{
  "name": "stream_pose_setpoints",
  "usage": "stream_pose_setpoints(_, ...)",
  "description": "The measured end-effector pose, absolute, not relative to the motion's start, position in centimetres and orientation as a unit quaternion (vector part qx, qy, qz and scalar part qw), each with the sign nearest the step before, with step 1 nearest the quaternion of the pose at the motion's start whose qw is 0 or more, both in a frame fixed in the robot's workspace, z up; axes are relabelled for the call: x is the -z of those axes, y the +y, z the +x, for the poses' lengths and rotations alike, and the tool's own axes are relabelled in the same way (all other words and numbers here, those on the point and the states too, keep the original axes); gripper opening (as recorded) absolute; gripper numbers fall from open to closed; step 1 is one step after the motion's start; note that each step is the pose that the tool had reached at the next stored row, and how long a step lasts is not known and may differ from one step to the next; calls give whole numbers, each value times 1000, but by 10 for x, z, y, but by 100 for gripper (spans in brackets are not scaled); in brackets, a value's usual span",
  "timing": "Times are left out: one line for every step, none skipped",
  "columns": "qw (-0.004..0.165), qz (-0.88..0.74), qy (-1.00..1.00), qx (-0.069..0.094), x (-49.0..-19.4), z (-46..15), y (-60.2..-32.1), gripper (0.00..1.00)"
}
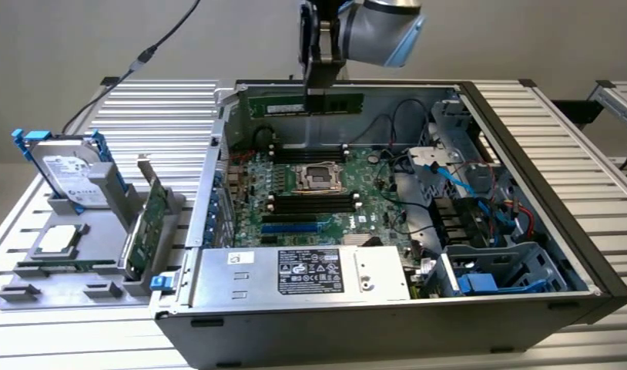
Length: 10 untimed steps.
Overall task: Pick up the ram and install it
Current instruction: 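Pick up the ram and move it above insertion slot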
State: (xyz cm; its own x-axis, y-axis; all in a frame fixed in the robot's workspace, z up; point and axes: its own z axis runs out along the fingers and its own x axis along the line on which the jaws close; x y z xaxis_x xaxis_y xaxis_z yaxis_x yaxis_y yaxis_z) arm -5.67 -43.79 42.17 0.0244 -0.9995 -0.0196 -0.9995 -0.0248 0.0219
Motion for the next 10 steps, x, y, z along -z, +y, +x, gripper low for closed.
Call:
stream_pose_setpoints(1,716,-698,15,-420,-53,-435,14)
stream_pose_setpoints(1,716,-698,15,-419,-50,-433,14)
stream_pose_setpoints(1,716,-698,15,-417,-47,-430,14)
stream_pose_setpoints(1,716,-698,15,-415,-44,-427,14)
stream_pose_setpoints(1,716,-698,15,-413,-42,-424,14)
stream_pose_setpoints(1,716,-698,15,-411,-40,-422,14)
stream_pose_setpoints(1,716,-698,15,-409,-39,-419,14)
stream_pose_setpoints(1,716,-698,15,-408,-38,-416,14)
stream_pose_setpoints(1,715,-699,15,-406,-38,-414,14)
stream_pose_setpoints(1,715,-699,15,-404,-37,-412,14)
